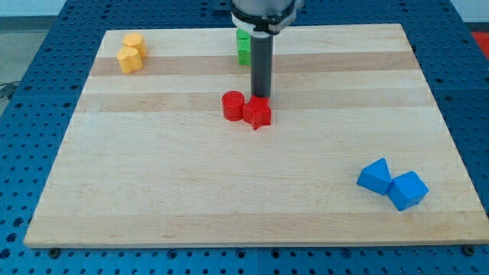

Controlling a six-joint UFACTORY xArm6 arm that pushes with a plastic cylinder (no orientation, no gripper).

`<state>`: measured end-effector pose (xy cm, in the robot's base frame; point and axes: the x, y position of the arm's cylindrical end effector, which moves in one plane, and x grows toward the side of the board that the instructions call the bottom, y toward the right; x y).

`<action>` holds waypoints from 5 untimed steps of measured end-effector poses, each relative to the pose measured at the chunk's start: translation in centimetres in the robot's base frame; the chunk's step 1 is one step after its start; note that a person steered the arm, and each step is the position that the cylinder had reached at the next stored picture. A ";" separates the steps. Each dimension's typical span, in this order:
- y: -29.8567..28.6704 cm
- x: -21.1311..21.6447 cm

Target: Move red blocks downwards

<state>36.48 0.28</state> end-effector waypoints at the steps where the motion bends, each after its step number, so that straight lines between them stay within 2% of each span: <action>1: -0.7 -1.4; 2: -1.1 -1.4; 3: -5.1 -1.4; 4: -5.1 -0.4; 5: -4.6 5.0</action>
<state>41.46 -4.32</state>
